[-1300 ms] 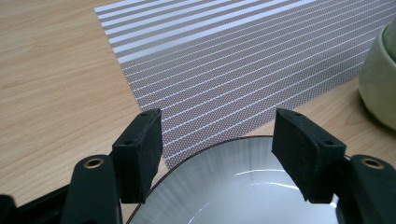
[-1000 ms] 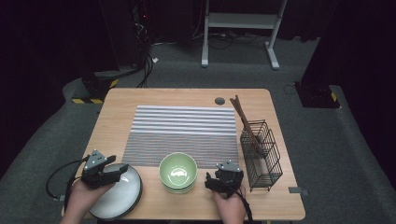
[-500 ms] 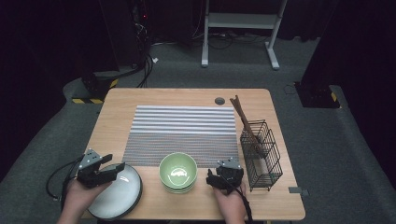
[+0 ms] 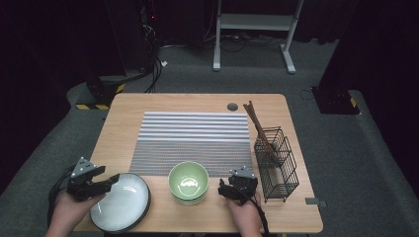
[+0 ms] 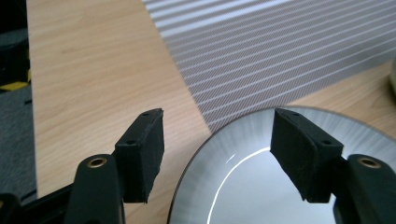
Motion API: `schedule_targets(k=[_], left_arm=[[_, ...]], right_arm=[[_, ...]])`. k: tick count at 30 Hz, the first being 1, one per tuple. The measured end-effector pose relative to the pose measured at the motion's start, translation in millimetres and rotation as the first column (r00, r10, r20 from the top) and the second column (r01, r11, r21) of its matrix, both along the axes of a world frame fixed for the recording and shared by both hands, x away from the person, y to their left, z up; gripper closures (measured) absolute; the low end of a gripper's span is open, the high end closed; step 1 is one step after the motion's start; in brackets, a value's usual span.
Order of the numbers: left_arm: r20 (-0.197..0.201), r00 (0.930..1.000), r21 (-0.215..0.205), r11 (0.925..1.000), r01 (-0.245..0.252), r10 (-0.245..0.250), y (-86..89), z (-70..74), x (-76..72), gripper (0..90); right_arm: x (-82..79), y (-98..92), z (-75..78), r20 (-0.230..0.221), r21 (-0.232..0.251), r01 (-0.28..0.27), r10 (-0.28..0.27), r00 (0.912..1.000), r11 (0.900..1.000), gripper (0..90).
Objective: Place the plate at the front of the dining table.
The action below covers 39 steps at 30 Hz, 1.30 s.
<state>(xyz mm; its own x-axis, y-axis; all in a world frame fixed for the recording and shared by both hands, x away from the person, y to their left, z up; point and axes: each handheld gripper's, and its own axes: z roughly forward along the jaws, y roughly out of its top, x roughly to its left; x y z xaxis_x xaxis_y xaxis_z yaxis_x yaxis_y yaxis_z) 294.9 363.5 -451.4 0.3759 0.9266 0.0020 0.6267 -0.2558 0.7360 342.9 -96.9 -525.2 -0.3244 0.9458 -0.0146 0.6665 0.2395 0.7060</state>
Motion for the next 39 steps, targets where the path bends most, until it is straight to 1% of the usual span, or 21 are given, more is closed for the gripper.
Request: schedule_targets(k=[4,7,12,14,16,19,21,22,23,24,25,27,28,29,30,32,35,36,37,38,39], left_arm=[[-0.073,0.9973,0.001,1.0000,-0.007,0.007,4.3,-1.8,0.0,35.3],[-0.135,0.9909,0.033,0.9994,-0.004,0.008,5.9,0.6,-0.4,35.9],[-0.193,0.9812,0.040,0.9992,-0.005,0.012,9.4,9.2,0.1,37.3],[-0.216,0.9764,0.057,0.9984,0.000,0.012,10.6,10.0,1.4,37.8],[-0.250,0.9680,0.052,0.9986,-0.002,0.016,12.5,8.9,3.2,38.3],[-0.285,0.9583,0.055,0.9984,-0.011,0.027,16.0,6.1,5.0,39.2],[-0.311,0.9500,0.043,0.9989,-0.019,0.031,20.4,3.9,5.9,40.1],[-0.311,0.9500,0.043,0.9989,-0.019,0.031,20.4,3.9,5.9,40.4],[-0.336,0.9412,0.029,0.9992,-0.029,0.037,25.8,1.4,6.4,40.9],[-0.354,0.9347,0.016,0.9994,-0.031,0.035,29.0,-0.1,7.0,41.6],[-0.363,0.9310,0.010,0.9993,-0.037,0.038,31.5,-1.2,7.3,41.6],[-0.372,0.9272,0.000,0.9988,-0.050,0.046,35.9,-2.6,7.4,41.8],[-0.372,0.9272,0.000,0.9988,-0.050,0.046,35.9,-2.6,7.4,42.8],[-0.388,0.9210,-0.015,0.9988,-0.046,0.037,39.2,-3.8,7.4,43.8],[-0.397,0.9172,-0.022,0.9987,-0.047,0.034,39.7,-5.0,7.3,44.2],[-0.412,0.9107,-0.023,0.9987,-0.045,0.032,40.2,-7.2,7.4,44.7],[-0.419,0.9077,-0.029,0.9985,-0.046,0.030,42.1,-8.4,8.2,44.8],[-0.419,0.9077,-0.029,0.9985,-0.046,0.030,42.1,-8.4,8.2,45.4],[-0.431,0.9019,-0.047,0.9974,-0.055,0.029,42.5,-9.4,8.6,46.9],[-0.431,0.9019,-0.047,0.9974,-0.055,0.029,42.5,-9.4,8.6,46.9],[-0.445,0.8954,-0.043,0.9980,-0.047,0.023,42.3,-11.1,9.9,47.0]], right_arm=[[-1.9,-0.6,0.1,0.002,0.001,-0.010,0.010,0.9999,1.000,16.9],[-3.0,-1.1,0.3,0.002,0.000,-0.017,0.017,0.9999,1.000,17.6],[-3.3,-1.7,0.2,0.002,0.001,-0.024,0.024,0.9997,1.000,17.7],[-3.4,-1.8,0.2,0.003,0.000,-0.028,0.028,0.9996,1.000,17.7],[-3.3,-1.8,0.3,0.003,0.000,-0.029,0.029,0.9996,1.000,17.7],[-3.3,-1.8,0.4,0.001,0.000,-0.029,0.029,0.9996,1.000,17.7],[-3.1,-2.0,0.6,0.001,-0.001,-0.030,0.030,0.9995,1.000,18.7],[-3.2,-2.2,1.0,0.000,-0.002,-0.031,0.031,0.9995,1.000,20.4],[-3.5,-2.3,1.5,-0.002,-0.002,-0.032,0.032,0.9995,0.999,22.5],[-3.7,-2.6,2.0,-0.003,-0.003,-0.036,0.036,0.9993,0.999,24.4],[-4.2,-2.6,2.6,-0.003,-0.007,-0.039,0.039,0.9992,0.999,26.0],[-5.2,-2.6,3.7,-0.004,-0.013,-0.050,0.049,0.9988,0.999,29.3],[-6.2,-2.4,4.7,-0.003,-0.016,-0.053,0.052,0.9986,0.998,30.4],[-7.1,-2.2,6.5,0.000,-0.010,-0.056,0.056,0.9984,0.998,32.0],[-7.6,-2.5,8.1,0.005,-0.008,-0.063,0.063,0.9980,0.998,34.2],[-9.7,-2.6,14.3,0.024,0.009,-0.068,0.068,0.9974,0.998,39.4],[-12.3,-2.6,24.8,0.048,0.036,-0.082,0.081,0.9956,0.996,43.7],[-12.3,-2.6,24.8,0.048,0.036,-0.082,0.081,0.9956,0.996,43.7],[-13.4,-2.1,31.4,0.055,0.052,-0.090,0.087,0.9947,0.995,46.6],[-13.4,-2.1,31.4,0.055,0.052,-0.090,0.087,0.9947,0.995,46.6],[-14.1,-0.8,36.3,0.057,0.075,-0.096,0.092,0.9942,0.993,47.5]])
